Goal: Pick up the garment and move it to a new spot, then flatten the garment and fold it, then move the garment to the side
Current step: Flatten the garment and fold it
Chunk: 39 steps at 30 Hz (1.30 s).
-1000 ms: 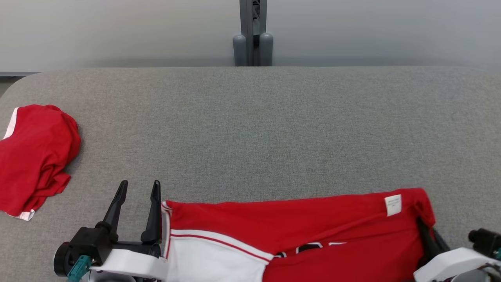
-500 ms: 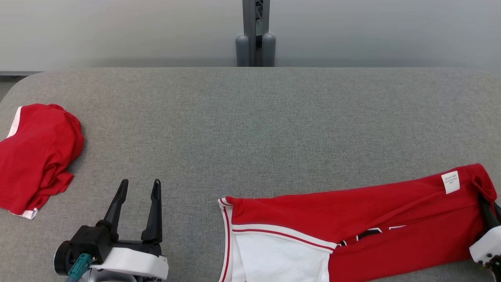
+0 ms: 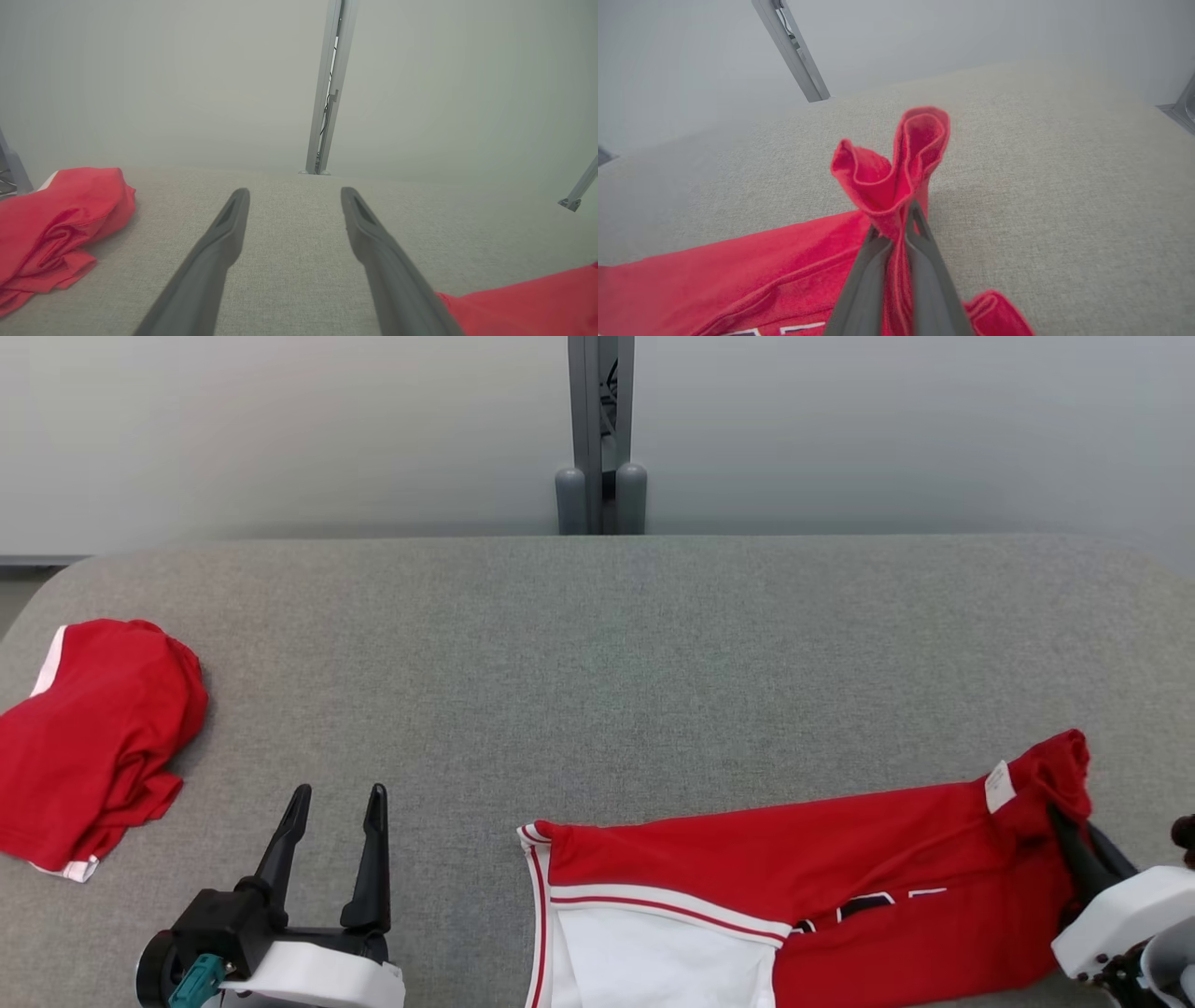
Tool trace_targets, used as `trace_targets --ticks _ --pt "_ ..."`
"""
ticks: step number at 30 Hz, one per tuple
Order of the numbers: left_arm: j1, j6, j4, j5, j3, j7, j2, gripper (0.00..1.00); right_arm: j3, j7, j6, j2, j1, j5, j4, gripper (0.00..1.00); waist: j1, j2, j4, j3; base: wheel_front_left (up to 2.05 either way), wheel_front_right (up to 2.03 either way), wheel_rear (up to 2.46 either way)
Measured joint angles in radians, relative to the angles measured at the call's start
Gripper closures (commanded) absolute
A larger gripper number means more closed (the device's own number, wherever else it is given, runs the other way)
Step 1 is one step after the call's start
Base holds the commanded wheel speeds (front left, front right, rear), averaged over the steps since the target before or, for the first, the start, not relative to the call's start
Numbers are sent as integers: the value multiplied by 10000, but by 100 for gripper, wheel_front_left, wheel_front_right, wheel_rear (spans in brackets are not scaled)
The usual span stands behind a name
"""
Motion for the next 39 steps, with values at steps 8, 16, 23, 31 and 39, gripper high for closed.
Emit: trace_targets --ticks 8,16,23,31,39 --pt "204 90 33 -119 -121 0 0 0 447 999 -2 111 532 1670 -2088 100 0 0 -37 -399 0 0 0" --pt "190 102 -27 -207 -59 0 6 0 621 1975 -2 1279 1163 2966 -3843 100 0 0 137 -288 0 0 0" --pt "141 127 -4 -297 -6 0 2 0 635 2694 -4 2788 1605 4029 -4684 100 0 0 315 -127 0 0 0" --pt "2 146 54 -401 -63 0 2 0 679 3041 -4 3753 1693 4391 -4715 100 0 0 555 -22 0 0 0" --pt "-18 211 100 -535 -86 0 4 0 959 3022 -4 4017 1489 4523 -4320 100 0 0 907 123 0 0 0"
